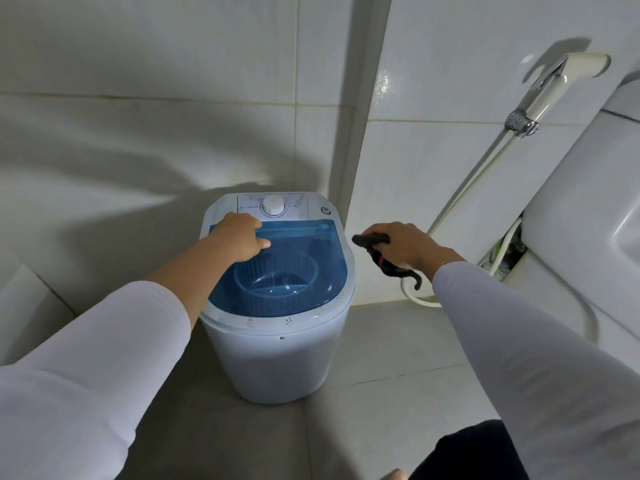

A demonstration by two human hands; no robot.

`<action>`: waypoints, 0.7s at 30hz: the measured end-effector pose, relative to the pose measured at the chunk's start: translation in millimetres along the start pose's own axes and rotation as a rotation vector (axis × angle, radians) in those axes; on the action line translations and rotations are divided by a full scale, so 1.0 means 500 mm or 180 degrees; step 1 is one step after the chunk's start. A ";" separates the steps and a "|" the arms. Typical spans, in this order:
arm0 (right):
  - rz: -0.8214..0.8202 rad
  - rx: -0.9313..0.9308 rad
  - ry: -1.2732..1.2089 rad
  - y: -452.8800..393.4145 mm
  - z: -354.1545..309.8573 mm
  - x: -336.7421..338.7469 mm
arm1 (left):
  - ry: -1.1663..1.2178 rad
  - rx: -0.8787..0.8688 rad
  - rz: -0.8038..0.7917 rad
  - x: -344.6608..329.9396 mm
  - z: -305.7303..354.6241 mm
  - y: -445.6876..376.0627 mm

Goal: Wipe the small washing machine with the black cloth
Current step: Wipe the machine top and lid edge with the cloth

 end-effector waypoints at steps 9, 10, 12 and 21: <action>0.0028 -0.0140 0.0120 -0.007 -0.046 -0.061 | -0.0504 -0.0257 -0.0363 -0.003 -0.008 0.053; 0.0028 -0.0151 0.0121 -0.003 -0.046 -0.060 | -0.0564 -0.0249 -0.0366 -0.005 -0.006 0.053; 0.0032 -0.0187 0.0099 0.007 -0.046 -0.058 | -0.0625 -0.0208 -0.0379 -0.007 -0.002 0.053; 0.0105 -0.0357 0.0008 0.089 -0.049 -0.081 | -0.0779 -0.0220 -0.0291 -0.007 0.002 0.071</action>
Point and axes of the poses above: each hand's wrist, its own y-axis away from the middle knuckle, its own x-axis out of the back of the hand, z = x × y, the point moved 2 cm from there along -y, towards the middle knuckle, and after that the axes turned 9 degrees about -y, right-handed, at the moved point
